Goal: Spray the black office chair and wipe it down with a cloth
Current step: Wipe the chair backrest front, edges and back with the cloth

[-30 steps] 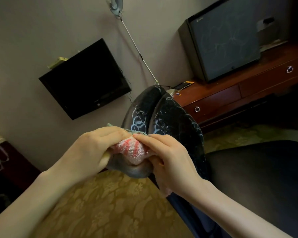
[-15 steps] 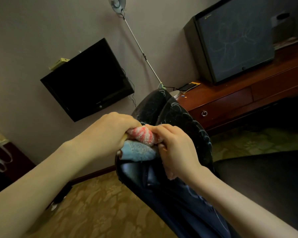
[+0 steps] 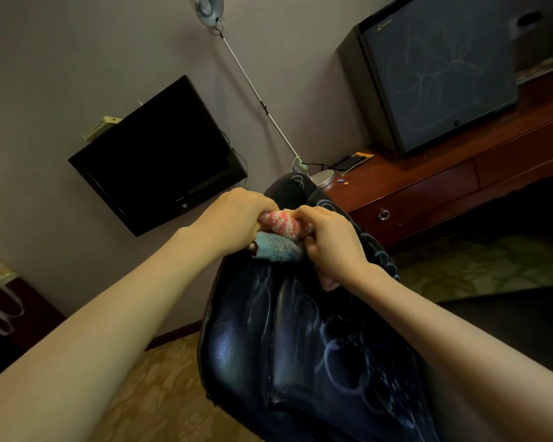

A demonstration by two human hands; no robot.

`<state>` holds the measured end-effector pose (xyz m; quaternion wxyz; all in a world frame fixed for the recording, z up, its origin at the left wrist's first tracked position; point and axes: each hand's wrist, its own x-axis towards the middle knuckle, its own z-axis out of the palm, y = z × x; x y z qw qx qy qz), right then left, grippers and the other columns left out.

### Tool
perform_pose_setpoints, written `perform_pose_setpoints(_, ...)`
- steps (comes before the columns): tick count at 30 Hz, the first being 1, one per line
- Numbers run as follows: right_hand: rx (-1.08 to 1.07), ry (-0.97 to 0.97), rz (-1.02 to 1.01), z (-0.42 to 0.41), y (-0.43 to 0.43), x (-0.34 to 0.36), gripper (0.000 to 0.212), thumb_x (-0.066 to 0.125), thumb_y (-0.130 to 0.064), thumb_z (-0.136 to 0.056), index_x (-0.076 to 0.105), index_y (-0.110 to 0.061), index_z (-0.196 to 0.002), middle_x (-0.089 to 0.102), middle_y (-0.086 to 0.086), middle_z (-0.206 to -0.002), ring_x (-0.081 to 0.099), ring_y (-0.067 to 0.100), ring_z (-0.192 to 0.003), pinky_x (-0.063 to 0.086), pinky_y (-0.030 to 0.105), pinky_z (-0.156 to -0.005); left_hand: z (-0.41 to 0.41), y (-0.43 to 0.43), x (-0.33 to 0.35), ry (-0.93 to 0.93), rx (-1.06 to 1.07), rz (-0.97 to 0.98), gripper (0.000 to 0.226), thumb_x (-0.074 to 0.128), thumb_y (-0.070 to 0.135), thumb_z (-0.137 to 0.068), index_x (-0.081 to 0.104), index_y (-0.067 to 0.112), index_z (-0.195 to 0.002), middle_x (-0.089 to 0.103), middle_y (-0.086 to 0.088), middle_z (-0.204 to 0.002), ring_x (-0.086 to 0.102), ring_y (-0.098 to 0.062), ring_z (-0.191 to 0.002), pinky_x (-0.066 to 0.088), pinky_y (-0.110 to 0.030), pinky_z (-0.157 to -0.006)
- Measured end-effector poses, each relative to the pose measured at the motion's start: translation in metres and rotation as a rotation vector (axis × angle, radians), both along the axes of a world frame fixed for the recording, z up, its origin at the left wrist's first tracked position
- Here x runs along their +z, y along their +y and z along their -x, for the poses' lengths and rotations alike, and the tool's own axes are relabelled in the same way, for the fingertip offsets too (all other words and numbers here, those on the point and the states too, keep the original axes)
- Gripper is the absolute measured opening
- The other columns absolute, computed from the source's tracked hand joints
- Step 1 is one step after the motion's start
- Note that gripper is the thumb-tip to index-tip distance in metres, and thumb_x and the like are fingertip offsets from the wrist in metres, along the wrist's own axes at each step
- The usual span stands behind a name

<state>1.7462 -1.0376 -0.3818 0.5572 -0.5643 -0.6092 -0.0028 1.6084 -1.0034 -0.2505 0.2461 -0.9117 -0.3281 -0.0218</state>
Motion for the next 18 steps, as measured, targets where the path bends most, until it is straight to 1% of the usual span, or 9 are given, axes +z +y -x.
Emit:
perform_pose_setpoints(2,0.114,0.076,0.047,-0.001,-0.015,0.0,0.047,0.054,-0.021,-0.066,0.061,-0.029,-0.112,0.066,-0.002,-0.1,0.061,0.024,-0.091,0.051,0.04,-0.076,0.004,-0.009,0.0,0.023,0.009,0.007,0.035,0.056,0.008,-0.079,0.068,0.027,-0.105,0.069,0.002,-0.1,0.06,-0.023,-0.098,0.05,-0.041,-0.082)
perform_pose_setpoints(4,0.231,0.122,0.111,0.001,-0.035,0.003,0.051,0.05,-0.044,-0.063,0.057,-0.036,-0.113,0.066,-0.006,-0.102,0.061,0.017,-0.093,0.05,0.039,-0.081,0.009,-0.026,0.002,0.05,0.033,0.036,0.032,0.055,0.011,-0.078,0.067,0.028,-0.103,0.069,0.003,-0.097,0.06,-0.022,-0.095,0.05,-0.041,-0.08)
perform_pose_setpoints(6,0.32,0.128,0.155,0.007,-0.056,0.004,0.059,0.051,-0.061,-0.063,0.053,-0.041,-0.118,0.065,-0.01,-0.107,0.06,0.012,-0.098,0.049,0.039,-0.087,0.014,-0.051,0.006,0.101,0.072,0.074,0.027,0.053,0.019,-0.078,0.066,0.027,-0.101,0.068,0.003,-0.095,0.06,-0.021,-0.093,0.05,-0.039,-0.08)
perform_pose_setpoints(8,0.345,0.08,0.155,0.017,-0.077,0.001,0.065,0.054,-0.071,-0.066,0.05,-0.042,-0.124,0.064,-0.012,-0.112,0.059,0.01,-0.103,0.048,0.039,-0.091,0.022,-0.08,0.009,0.151,0.084,0.105,0.028,0.047,0.031,-0.074,0.065,0.024,-0.095,0.067,0.003,-0.092,0.06,-0.02,-0.089,0.05,-0.037,-0.077)
perform_pose_setpoints(11,0.327,0.024,0.092,0.035,-0.111,-0.006,0.063,0.052,-0.074,-0.071,0.052,-0.041,-0.125,0.064,-0.012,-0.111,0.058,0.01,-0.102,0.047,0.039,-0.089,0.039,-0.128,0.011,0.158,0.086,0.161,0.032,0.044,0.047,-0.07,0.061,0.022,-0.081,0.062,0.005,-0.078,0.058,-0.014,-0.075,0.048,-0.037,-0.069)
perform_pose_setpoints(12,0.317,0.021,0.074,0.041,-0.124,-0.008,0.061,0.051,-0.074,-0.072,0.053,-0.041,-0.123,0.064,-0.013,-0.11,0.058,0.01,-0.101,0.047,0.039,-0.088,0.044,-0.142,0.011,0.157,0.092,0.175,0.038,0.045,0.055,-0.07,0.061,0.023,-0.08,0.06,0.007,-0.077,0.056,-0.011,-0.073,0.048,-0.035,-0.067)
perform_pose_setpoints(14,0.298,0.019,0.051,0.052,-0.149,-0.012,0.055,0.054,-0.071,-0.075,0.054,-0.041,-0.12,0.063,-0.015,-0.108,0.055,0.009,-0.099,0.047,0.036,-0.087,0.055,-0.168,0.011,0.171,0.104,0.194,0.046,0.047,0.067,-0.069,0.062,0.028,-0.088,0.059,0.012,-0.082,0.055,-0.005,-0.077,0.046,-0.029,-0.07)
perform_pose_setpoints(16,0.282,0.021,0.027,0.06,-0.168,-0.017,0.049,0.06,-0.062,-0.077,0.054,-0.039,-0.12,0.062,-0.015,-0.109,0.053,0.009,-0.099,0.046,0.033,-0.085,0.063,-0.187,0.006,0.163,0.111,0.191,0.038,0.054,0.062,-0.072,0.062,0.034,-0.098,0.058,0.017,-0.09,0.054,-0.003,-0.085,0.046,-0.027,-0.078)
perform_pose_setpoints(18,0.257,0.008,0.011,0.064,-0.179,-0.02,0.05,0.059,-0.058,-0.078,0.054,-0.036,-0.123,0.061,-0.013,-0.111,0.053,0.011,-0.099,0.045,0.032,-0.085,0.068,-0.2,-0.003,0.106,0.101,0.163,0.027,0.059,0.051,-0.078,0.06,0.037,-0.1,0.057,0.018,-0.093,0.053,-0.003,-0.088,0.047,-0.029,-0.081)
